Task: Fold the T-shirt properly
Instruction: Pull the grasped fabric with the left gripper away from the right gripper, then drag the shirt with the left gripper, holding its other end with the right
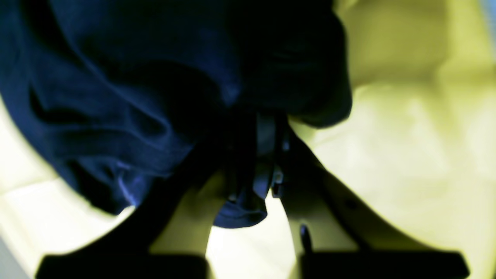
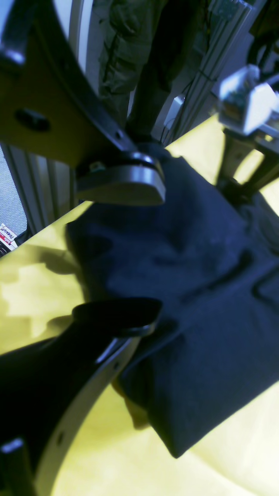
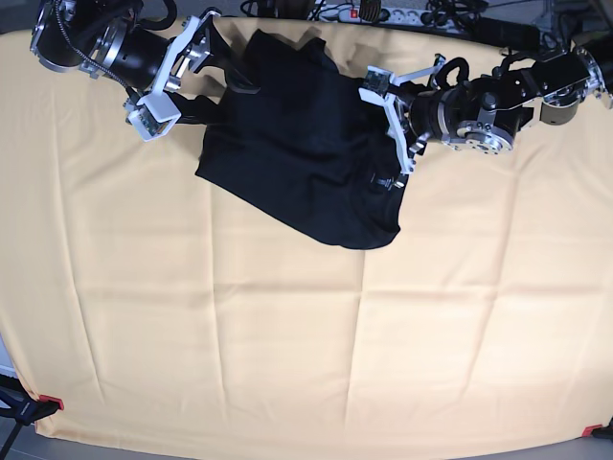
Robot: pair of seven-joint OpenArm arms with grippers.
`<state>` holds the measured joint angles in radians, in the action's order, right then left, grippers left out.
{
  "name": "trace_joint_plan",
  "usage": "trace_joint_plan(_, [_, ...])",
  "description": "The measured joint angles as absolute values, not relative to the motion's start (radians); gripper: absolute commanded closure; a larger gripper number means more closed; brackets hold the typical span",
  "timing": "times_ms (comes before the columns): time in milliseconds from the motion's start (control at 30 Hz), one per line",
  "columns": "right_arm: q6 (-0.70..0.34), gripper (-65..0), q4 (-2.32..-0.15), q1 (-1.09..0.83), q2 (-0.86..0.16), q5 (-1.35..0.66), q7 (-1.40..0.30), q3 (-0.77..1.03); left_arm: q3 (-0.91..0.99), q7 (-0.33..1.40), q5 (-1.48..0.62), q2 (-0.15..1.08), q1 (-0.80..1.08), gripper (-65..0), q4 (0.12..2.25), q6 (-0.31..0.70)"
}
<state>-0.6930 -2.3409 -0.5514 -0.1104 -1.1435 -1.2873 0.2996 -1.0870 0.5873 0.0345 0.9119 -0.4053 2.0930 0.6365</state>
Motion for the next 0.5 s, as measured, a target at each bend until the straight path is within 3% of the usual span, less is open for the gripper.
trace_joint_plan(300, [-0.693,-39.4,-2.341,-0.534,-0.110,-1.139,-1.271,0.300,-1.087,0.583,0.038,0.999,-0.452,0.0,2.093,0.637])
trace_joint_plan(500, [-0.682,-39.4,-2.336,-0.471,-0.110,-0.859,-1.001,0.300,-1.087,0.585,0.038,1.003,-0.445,0.0,2.093,0.637])
